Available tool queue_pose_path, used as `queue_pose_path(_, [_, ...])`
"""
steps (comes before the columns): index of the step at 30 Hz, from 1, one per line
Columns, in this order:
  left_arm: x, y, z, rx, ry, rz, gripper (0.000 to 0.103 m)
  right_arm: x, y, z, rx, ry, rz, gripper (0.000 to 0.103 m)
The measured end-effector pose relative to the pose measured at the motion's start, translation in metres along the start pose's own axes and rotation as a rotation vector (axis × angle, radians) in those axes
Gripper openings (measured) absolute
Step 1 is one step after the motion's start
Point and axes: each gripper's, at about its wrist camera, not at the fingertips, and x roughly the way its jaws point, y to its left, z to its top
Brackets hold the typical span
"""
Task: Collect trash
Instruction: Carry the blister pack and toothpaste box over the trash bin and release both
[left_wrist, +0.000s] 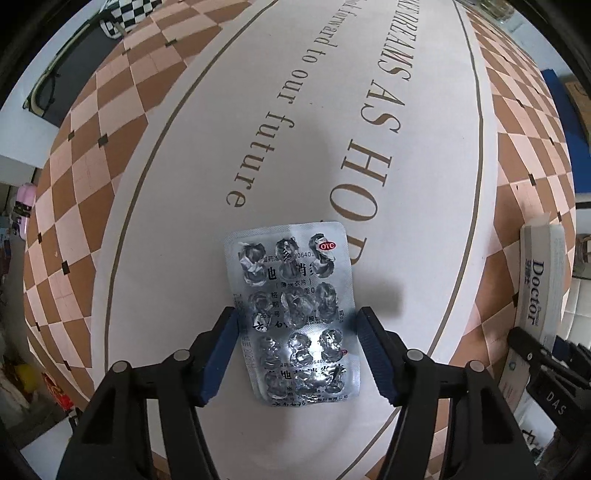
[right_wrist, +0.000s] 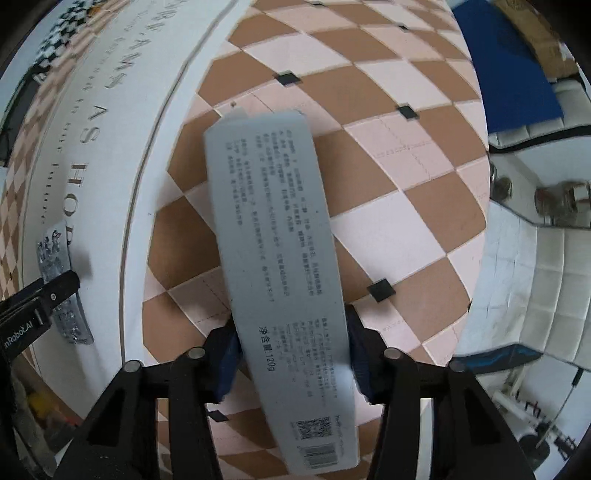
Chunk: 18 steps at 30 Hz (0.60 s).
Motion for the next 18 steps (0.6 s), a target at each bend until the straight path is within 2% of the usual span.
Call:
queue_pose_path(5, [-0.013, 0.001, -0.01, 0.039, -0.042, 0.021, 0.062, -0.008, 0.006, -0.015, 0.01, -0.023, 0.018, 0.051])
queue_pose_path(12, [-0.066, 0.004, -0.034, 0.116, -0.171, 0.036, 0.062, -0.054, 0.016, -0.053, 0.078, -0.099, 0.092, 0.051])
queue_pose_path(18, [-0.111, 0.032, -0.078, 0.183, -0.272, 0.009, 0.062, -0.098, 0.045, -0.117, 0.144, -0.193, 0.135, 0.051])
